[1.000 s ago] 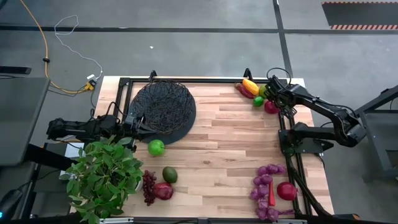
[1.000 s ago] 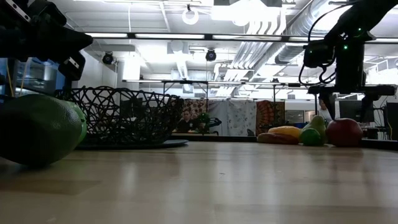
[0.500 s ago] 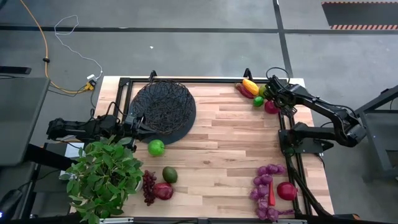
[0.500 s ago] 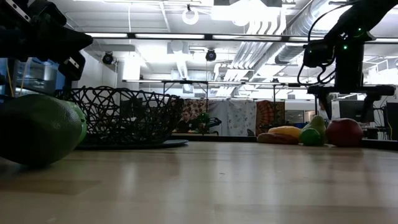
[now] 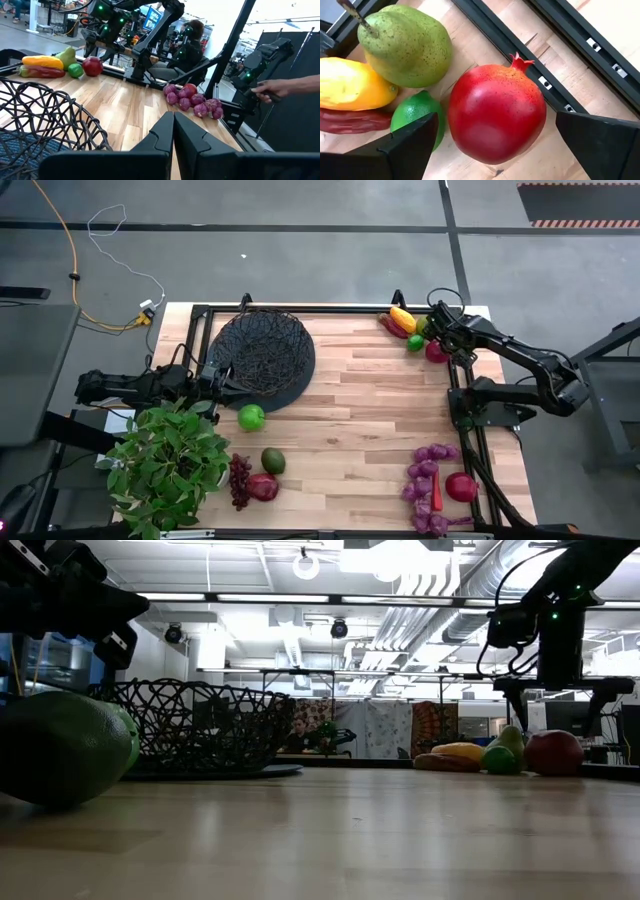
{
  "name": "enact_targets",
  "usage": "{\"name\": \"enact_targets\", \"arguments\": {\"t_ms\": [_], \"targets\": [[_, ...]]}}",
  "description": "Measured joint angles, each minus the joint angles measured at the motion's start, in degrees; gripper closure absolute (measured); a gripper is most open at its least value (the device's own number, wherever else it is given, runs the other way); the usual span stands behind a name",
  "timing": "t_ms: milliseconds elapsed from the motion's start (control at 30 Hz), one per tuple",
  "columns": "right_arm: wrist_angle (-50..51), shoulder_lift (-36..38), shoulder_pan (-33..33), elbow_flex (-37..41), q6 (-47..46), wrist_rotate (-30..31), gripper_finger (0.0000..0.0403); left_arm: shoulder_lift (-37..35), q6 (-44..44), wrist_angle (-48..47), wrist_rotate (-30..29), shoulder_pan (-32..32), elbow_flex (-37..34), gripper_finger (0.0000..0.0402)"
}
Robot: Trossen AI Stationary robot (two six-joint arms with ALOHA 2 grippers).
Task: Build produce basket
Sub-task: Put the top pomegranate into the wire basket
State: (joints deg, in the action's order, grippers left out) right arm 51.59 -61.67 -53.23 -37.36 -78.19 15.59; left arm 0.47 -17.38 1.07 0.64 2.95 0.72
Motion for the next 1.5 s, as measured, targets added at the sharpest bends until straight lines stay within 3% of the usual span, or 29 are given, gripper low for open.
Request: {"name": "enact_targets", "arguments": {"t_ms": [433,700,1500], "targets": [[-0.1,-0.3,0.0,0.0,-3.2,0.4,0.0015,0.0,-0.4,0.5,-1.3,0.0,0.0,0.0401],[-1.7,-6.2,0.0,0.0,-5.8,-1.2,0.0015,0.0,-0.4,0.5,-1.5,0.0,0.0,0.0401],[-4.6,-11.1,0.0,-0.1,-6.4,2.6,0.0018,0.0,-6.0,0.5,-1.5,0.0,0.0,0.0401]]}}
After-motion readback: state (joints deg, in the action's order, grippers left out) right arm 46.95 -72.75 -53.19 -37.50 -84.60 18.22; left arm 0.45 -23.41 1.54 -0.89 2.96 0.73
